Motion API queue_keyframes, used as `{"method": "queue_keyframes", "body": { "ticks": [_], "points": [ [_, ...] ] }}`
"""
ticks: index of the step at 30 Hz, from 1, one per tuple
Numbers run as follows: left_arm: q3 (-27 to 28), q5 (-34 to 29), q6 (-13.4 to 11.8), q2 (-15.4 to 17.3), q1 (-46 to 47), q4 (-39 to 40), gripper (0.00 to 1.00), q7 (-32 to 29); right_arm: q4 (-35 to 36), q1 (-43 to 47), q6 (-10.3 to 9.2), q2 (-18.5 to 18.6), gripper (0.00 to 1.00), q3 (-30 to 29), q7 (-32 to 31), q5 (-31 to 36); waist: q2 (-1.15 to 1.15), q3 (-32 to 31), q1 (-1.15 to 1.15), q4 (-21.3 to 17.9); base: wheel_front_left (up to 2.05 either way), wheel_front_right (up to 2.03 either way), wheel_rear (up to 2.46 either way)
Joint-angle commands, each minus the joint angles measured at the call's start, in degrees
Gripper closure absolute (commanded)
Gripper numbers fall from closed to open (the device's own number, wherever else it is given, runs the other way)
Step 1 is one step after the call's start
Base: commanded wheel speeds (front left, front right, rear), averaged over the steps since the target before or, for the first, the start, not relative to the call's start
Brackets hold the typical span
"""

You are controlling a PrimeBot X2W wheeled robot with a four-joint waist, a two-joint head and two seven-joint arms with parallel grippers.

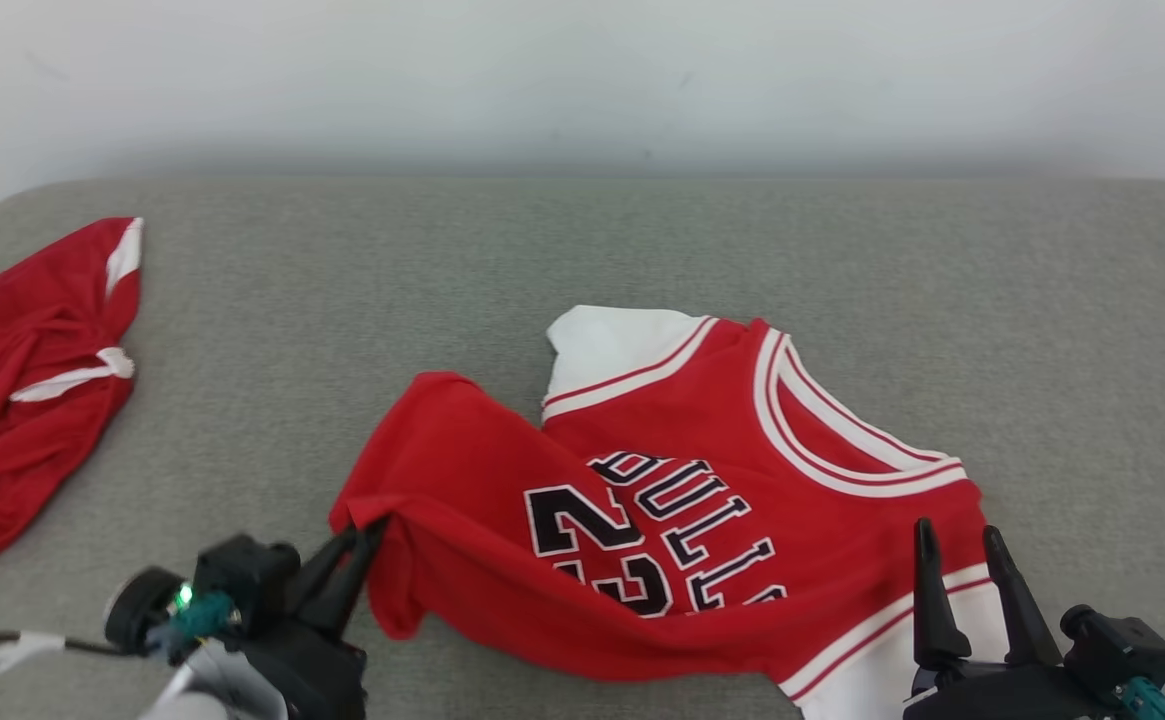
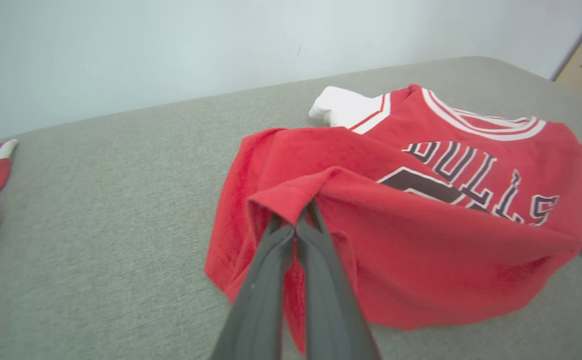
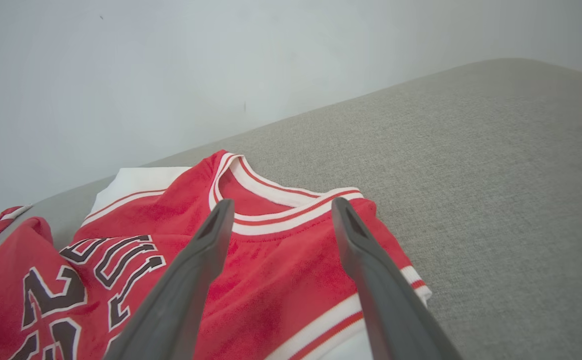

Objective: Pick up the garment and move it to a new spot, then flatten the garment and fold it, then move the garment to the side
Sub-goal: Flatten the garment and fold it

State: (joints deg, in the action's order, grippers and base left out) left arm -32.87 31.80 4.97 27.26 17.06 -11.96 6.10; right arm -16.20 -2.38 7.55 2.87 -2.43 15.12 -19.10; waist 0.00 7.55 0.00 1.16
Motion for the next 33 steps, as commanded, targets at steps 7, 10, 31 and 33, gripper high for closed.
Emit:
{"method": "queue_keyframes", "body": {
  "ticks": [7,10,31,33],
  "points": [
    [-0.7,0.4,2.0,-0.2,9.3,-12.2,1.00,2.8,-0.1,-0.6,-0.14,0.0,0.00,-0.7,0.0,0.5,0.00,2.0,0.00,-5.4,0.00,0.00,0.00],
    [-1.5,0.5,2.2,-0.5,11.7,-17.4,1.00,4.4,-0.1,-0.1,-0.14,0.0,0.00,-1.1,0.0,0.6,0.00,2.3,0.00,-5.9,0.00,0.00,0.00],
    [7.5,-3.8,0.1,-8.6,2.2,-13.9,0.00,9.1,-0.1,2.6,-0.14,0.0,0.00,-1.4,0.0,1.2,0.00,-1.2,0.00,0.7,0.00,0.00,0.00],
    [8.5,-5.1,-0.4,-9.4,-1.5,-10.8,0.00,9.1,-0.1,2.8,-0.14,0.0,0.00,-1.4,0.0,1.1,0.00,-1.6,0.00,1.0,0.00,0.00,0.00]
  ]
}}
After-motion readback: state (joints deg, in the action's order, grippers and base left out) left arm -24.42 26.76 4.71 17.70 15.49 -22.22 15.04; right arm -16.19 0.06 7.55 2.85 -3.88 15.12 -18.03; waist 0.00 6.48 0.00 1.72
